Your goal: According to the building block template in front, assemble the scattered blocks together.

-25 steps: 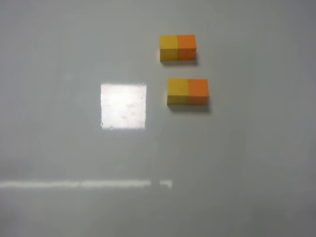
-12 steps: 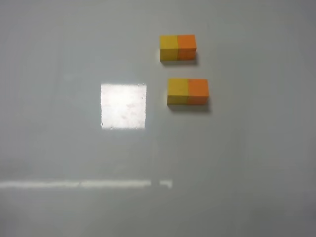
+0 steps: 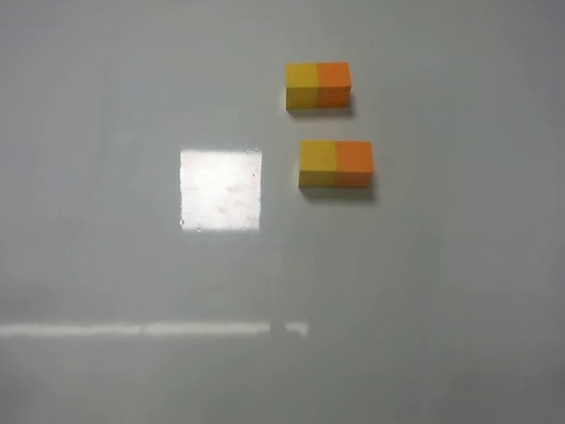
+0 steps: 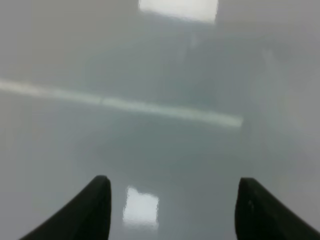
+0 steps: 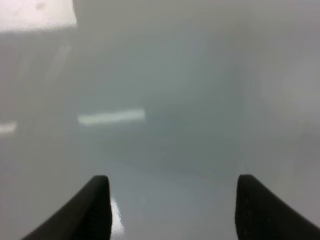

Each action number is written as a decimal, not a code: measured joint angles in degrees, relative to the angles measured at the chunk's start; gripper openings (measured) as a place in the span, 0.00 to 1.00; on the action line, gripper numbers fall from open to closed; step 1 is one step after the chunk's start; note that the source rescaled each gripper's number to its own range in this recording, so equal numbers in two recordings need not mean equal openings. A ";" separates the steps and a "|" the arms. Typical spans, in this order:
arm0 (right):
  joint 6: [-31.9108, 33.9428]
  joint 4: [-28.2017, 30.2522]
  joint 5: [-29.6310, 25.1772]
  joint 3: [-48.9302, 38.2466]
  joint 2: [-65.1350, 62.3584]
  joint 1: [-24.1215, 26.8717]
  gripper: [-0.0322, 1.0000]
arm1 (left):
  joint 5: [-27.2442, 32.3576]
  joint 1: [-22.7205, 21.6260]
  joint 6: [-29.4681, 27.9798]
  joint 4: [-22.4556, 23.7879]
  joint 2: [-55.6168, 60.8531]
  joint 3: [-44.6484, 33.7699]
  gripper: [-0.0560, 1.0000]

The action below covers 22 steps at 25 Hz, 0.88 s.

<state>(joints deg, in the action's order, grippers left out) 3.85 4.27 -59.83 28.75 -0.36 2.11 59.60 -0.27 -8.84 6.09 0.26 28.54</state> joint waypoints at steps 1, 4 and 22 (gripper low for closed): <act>0.00 0.00 0.00 0.00 0.00 0.00 0.43 | 0.00 0.00 0.00 0.00 0.00 0.00 0.39; 0.00 0.00 0.00 0.00 0.00 0.00 0.43 | 0.00 0.00 0.00 0.00 0.00 0.00 0.39; 0.05 0.00 0.00 0.00 0.00 0.00 0.44 | 0.00 0.00 0.00 0.00 0.00 0.00 0.39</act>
<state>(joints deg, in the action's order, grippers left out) 3.90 4.27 -59.83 28.75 -0.36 2.11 59.60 -0.27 -8.84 6.09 0.26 28.54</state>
